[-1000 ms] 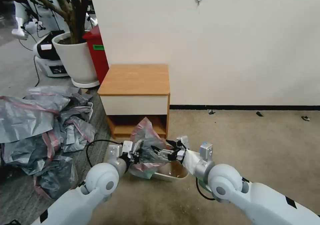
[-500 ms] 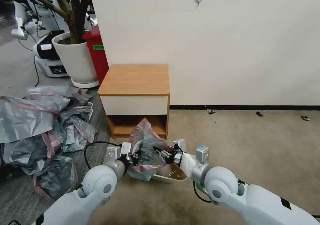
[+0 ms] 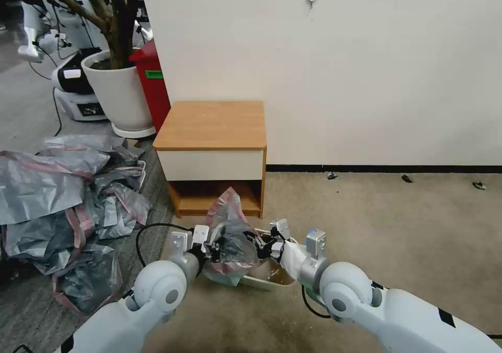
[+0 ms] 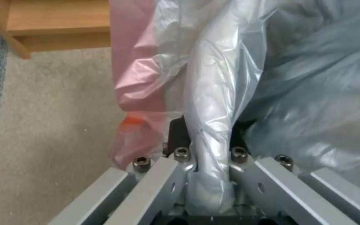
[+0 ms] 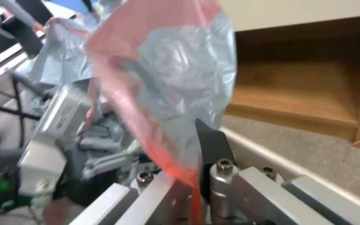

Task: Pick up the garbage bag from the table and place it over the trash can.

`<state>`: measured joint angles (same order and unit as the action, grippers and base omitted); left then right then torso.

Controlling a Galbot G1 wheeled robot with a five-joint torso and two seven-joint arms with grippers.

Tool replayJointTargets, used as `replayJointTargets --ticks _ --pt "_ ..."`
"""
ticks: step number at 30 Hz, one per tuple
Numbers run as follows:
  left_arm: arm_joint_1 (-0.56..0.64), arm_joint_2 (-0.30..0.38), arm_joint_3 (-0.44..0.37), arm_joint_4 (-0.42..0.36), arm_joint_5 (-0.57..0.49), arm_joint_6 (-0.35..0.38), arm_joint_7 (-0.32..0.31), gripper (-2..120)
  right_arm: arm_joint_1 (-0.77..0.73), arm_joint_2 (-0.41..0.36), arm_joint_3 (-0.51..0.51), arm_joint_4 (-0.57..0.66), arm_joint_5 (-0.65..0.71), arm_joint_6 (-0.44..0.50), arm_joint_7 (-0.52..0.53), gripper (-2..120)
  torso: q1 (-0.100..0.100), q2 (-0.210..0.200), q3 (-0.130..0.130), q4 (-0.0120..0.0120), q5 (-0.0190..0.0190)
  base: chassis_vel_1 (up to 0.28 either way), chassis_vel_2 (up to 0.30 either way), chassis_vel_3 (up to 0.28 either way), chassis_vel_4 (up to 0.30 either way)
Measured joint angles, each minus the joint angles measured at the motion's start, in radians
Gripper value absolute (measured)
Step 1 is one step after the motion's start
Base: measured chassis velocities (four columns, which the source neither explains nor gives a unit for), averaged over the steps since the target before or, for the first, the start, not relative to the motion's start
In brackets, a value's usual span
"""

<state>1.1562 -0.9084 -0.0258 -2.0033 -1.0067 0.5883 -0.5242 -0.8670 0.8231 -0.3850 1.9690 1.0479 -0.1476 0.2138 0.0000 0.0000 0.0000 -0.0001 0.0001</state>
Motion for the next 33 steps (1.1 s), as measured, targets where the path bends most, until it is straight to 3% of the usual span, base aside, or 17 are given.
replayJointTargets --ticks 12,33 --pt "0.017 0.004 -0.015 0.016 0.012 -0.021 0.030 2 0.009 0.004 0.089 -0.042 0.095 0.000 0.028 0 0.000 0.000 0.000 0.0000 0.0000 0.000 0.000 0.000 0.000" --pt "0.094 -0.028 -0.163 0.031 0.062 -0.174 0.215 2 -0.102 -0.049 0.242 -0.073 0.120 -0.035 0.026 0 0.000 0.000 0.000 0.0000 0.0001 0.000 0.000 0.000 0.000"
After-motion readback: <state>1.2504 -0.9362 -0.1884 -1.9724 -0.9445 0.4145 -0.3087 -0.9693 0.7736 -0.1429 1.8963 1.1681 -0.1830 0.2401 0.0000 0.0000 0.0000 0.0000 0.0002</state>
